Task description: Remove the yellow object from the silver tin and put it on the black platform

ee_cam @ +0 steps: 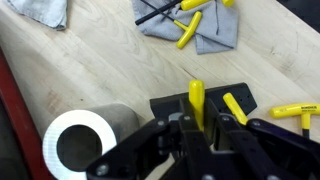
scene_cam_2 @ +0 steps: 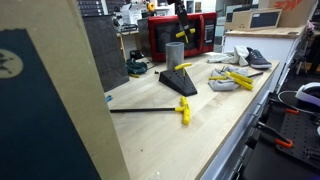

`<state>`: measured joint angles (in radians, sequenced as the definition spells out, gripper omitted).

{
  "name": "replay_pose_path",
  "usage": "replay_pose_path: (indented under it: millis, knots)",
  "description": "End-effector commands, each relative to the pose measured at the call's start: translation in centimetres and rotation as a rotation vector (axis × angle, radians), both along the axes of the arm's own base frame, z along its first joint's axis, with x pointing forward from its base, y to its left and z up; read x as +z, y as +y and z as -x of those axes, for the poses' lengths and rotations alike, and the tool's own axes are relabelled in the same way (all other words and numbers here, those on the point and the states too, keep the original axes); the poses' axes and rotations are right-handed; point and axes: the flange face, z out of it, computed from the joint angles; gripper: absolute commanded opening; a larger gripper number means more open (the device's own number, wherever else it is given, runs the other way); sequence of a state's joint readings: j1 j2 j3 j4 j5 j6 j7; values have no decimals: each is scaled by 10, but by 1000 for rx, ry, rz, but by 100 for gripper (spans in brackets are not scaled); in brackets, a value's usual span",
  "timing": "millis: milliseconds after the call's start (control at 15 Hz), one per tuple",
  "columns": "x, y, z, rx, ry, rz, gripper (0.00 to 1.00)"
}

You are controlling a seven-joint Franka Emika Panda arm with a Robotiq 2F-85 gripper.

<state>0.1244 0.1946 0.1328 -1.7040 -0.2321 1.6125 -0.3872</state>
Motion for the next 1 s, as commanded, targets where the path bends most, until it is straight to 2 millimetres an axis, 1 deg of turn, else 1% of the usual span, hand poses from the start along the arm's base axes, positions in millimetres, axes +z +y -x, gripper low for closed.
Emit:
replay_pose_path:
  millis: [0, 133, 333, 733, 933]
  knots:
    - [-8, 12, 16, 77, 33, 49, 4]
    - [-14, 19, 21, 100, 26, 78, 4]
    - [-21, 28, 23, 127, -10, 92, 4]
    - [-37, 43, 17, 150, -123, 46, 4]
    - [-44, 50, 15, 170, -148, 23, 4]
